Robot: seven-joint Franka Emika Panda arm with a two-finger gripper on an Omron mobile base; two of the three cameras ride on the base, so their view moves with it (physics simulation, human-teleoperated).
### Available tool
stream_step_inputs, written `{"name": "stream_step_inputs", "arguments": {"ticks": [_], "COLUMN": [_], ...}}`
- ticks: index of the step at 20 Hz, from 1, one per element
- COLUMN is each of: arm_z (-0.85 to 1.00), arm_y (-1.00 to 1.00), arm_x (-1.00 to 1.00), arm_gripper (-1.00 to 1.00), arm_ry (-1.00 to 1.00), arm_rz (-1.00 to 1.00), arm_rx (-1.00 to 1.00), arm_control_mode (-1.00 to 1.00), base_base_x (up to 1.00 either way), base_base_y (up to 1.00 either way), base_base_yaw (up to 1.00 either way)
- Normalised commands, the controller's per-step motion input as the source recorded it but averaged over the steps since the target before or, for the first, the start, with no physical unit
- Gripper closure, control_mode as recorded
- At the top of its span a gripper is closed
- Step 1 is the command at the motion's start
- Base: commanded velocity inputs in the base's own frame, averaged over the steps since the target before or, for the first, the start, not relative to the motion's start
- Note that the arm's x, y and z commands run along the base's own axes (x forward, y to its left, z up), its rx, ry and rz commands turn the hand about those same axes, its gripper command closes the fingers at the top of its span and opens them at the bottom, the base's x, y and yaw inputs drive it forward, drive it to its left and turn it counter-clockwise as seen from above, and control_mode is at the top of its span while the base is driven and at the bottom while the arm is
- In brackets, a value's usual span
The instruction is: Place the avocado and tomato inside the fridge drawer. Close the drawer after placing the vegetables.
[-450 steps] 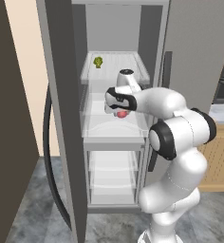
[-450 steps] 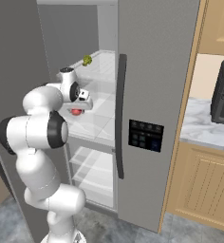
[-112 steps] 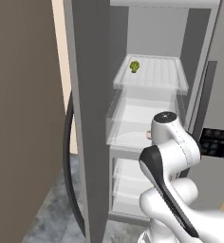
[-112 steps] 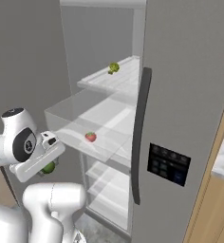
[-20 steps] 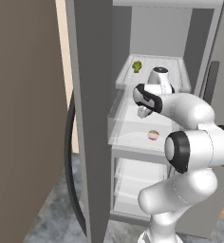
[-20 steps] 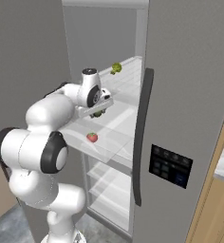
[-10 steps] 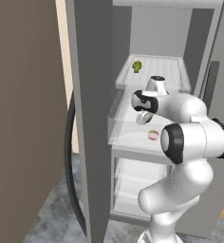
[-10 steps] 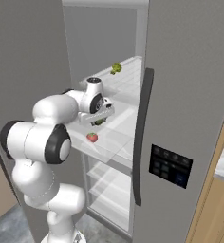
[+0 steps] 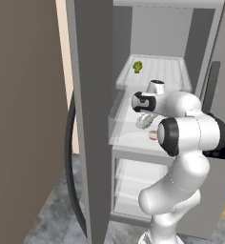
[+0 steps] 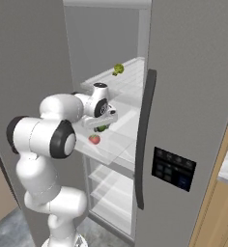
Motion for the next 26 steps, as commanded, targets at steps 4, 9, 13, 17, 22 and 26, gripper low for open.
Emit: {"name": "stream_step_inputs", "arguments": {"ticks": [4, 9, 13, 17, 22, 26], "arm_z": [-0.44, -0.46, -0.06, 0.0, 0.07, 0.06], "arm_y": [0.0, 0.04, 0.0, 0.0, 0.0, 0.0], "arm_x": [0.0, -0.08, -0.06, -0.05, -0.11, -0.14], "arm_gripper": [1.0, -1.0, -1.0, -1.0, -1.0, -1.0], "arm_ry": [0.09, 0.05, 0.0, 0.0, -0.01, -0.03], "arm_rz": [0.0, 0.0, 0.0, 0.0, 0.0, 0.0], "arm_rx": [0.02, 0.0, 0.01, 0.0, 0.0, 0.0], "arm_control_mode": [-1.0, -1.0, -1.0, -1.0, -1.0, -1.0], "base_base_x": [0.0, 0.0, 0.0, 0.0, 0.0, 0.0], "base_base_y": [0.0, 0.0, 0.0, 0.0, 0.0, 0.0], "base_base_yaw": [0.0, 0.0, 0.0, 0.0, 0.0, 0.0]}}
